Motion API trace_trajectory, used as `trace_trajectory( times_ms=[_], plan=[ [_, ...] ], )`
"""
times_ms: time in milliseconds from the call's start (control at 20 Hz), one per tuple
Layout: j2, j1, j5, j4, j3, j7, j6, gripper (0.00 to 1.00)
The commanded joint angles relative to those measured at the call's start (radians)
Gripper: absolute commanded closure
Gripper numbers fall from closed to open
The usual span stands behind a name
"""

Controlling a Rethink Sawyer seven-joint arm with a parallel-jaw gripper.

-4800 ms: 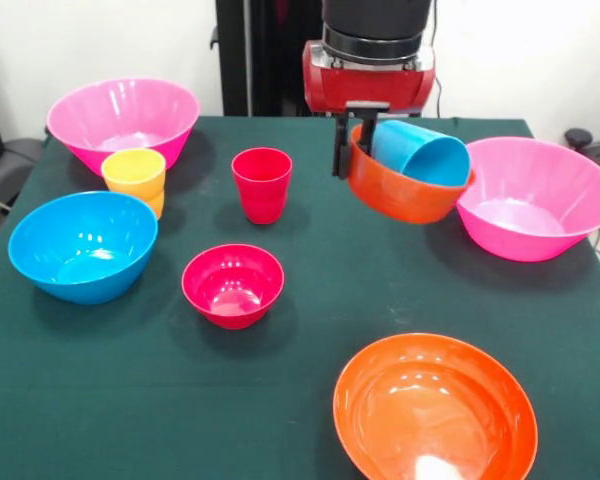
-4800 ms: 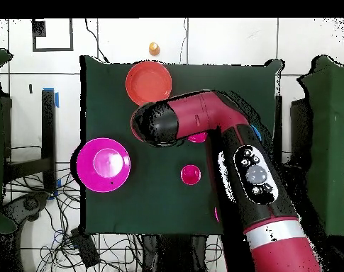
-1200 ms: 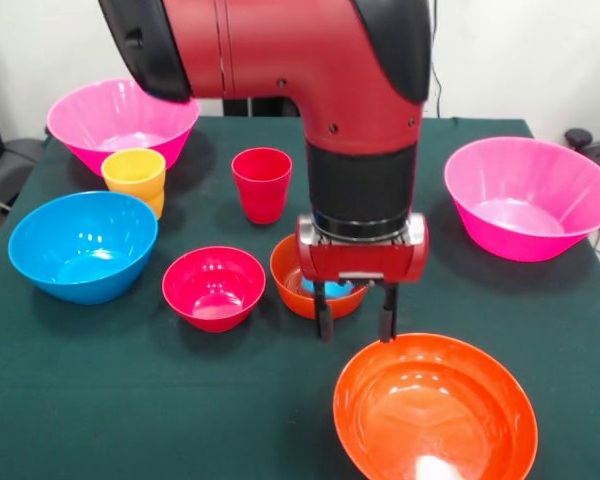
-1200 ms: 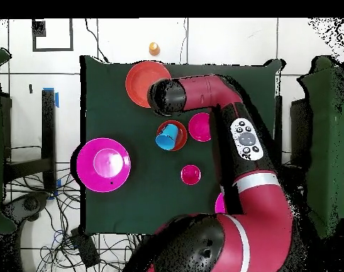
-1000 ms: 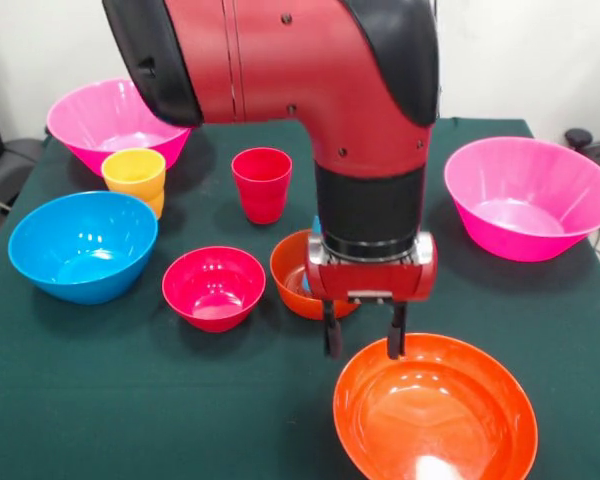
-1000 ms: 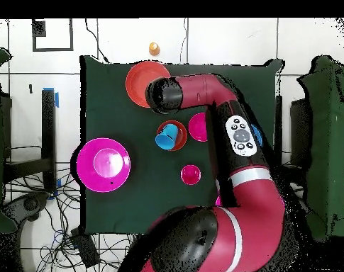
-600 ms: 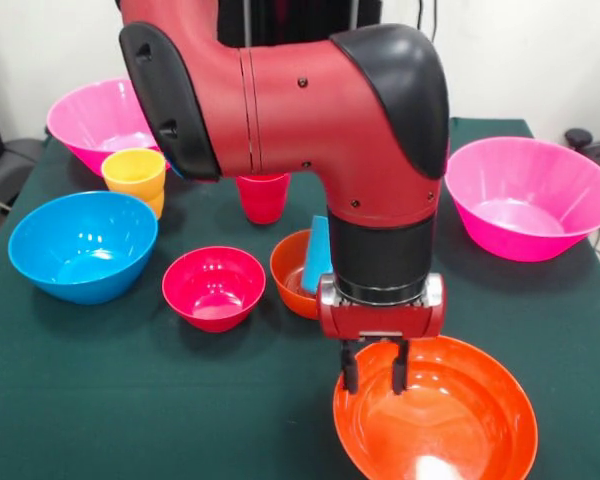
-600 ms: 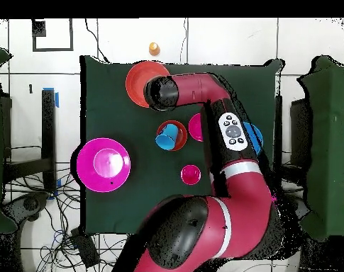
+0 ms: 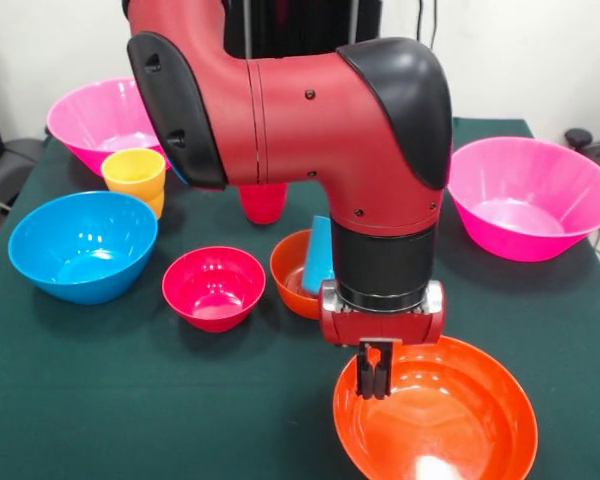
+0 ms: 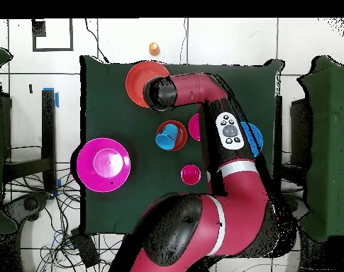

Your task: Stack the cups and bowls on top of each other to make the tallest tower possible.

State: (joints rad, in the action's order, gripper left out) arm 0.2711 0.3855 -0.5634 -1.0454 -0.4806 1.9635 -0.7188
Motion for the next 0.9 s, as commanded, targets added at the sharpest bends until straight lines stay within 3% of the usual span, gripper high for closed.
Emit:
trace_trajectory(
  times_ms=[50, 400, 600, 750, 900],
  plan=[
    [0.011, -0.030, -0.058, 0.055, 0.035, -0.135, -0.056, 0.00],
    [0.022, -0.046, -0.063, 0.051, 0.070, -0.108, -0.074, 0.00],
    [0.035, -0.042, -0.067, 0.043, 0.090, -0.178, -0.150, 0.00],
    [0.037, -0.047, -0.088, 0.039, 0.116, -0.173, -0.130, 0.00],
    [0.123, -0.060, -0.066, 0.002, 0.136, -0.197, -0.218, 0.00]
  ],
)
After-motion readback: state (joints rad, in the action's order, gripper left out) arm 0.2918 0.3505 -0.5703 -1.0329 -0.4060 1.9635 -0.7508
